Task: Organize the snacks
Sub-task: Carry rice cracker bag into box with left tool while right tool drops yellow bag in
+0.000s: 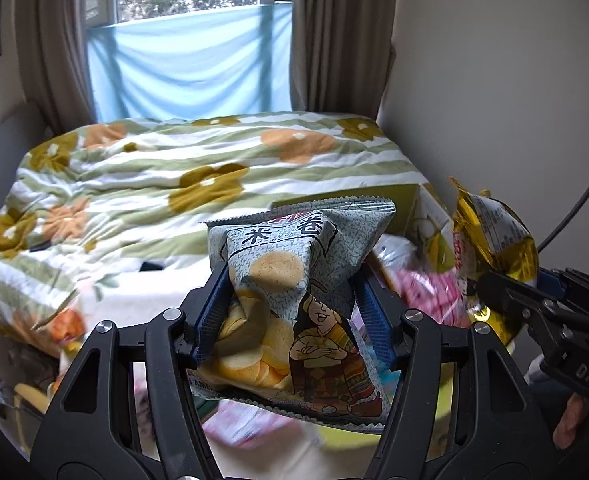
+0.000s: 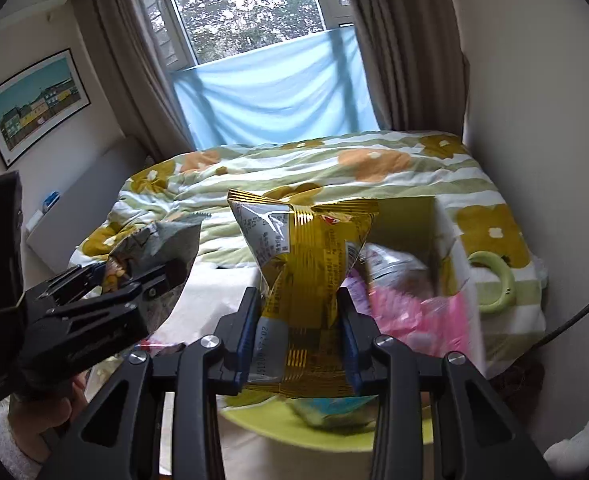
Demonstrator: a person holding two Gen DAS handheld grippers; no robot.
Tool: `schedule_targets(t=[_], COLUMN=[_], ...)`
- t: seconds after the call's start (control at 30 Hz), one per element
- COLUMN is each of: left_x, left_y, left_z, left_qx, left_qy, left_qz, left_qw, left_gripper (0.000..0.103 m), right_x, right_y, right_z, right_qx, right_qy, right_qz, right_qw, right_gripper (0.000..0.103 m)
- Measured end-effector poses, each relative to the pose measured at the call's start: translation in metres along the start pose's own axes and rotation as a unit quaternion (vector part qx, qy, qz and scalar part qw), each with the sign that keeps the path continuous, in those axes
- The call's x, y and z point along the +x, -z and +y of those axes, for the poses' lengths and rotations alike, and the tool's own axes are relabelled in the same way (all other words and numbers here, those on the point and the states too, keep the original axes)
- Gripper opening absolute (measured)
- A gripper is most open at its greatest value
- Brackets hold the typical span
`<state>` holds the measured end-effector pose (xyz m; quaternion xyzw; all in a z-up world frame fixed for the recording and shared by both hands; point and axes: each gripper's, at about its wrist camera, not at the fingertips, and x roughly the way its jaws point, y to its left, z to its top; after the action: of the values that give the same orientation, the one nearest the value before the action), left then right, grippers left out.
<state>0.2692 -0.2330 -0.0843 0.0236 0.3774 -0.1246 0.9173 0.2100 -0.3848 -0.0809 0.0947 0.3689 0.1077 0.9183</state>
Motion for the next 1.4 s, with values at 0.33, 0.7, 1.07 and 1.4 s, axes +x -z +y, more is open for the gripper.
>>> schedule_targets(t=[0.33, 0.7, 1.07, 1.4], left_x=[0.083, 0.065, 0.044, 0.034], left_y=[-0.035, -0.014, 0.015, 0.033], left_z=[-0.058, -0.054, -0.026, -0.012], left_qx=[0.011, 0.015, -0.018, -0.045], left_qy=[-0.031, -0.044, -0.07, -0.072], left_qz=[0.045, 0.057, 0.083, 0.091], left_qw=[0.9985, 0.9973, 0.9939, 0.9922], left_gripper=[0.103, 0.103, 0.103, 0.103], right_x=[0.025, 0.041, 0.084, 0.091], right_y=[-0.02, -0.028, -0.05, -0.031], right_z=[-0.065, -0.076, -0.061, -0.066], right_qx=[0.02, 0.016, -0.015, -0.012], right_qy=[-0.001, -0.02, -0.052, -0.068], right_qz=[0.025, 0.046, 0.084, 0.082], right_qw=[0.999, 0.999, 0.995, 0.994], right_gripper=[0.034, 0.034, 0.034, 0.103])
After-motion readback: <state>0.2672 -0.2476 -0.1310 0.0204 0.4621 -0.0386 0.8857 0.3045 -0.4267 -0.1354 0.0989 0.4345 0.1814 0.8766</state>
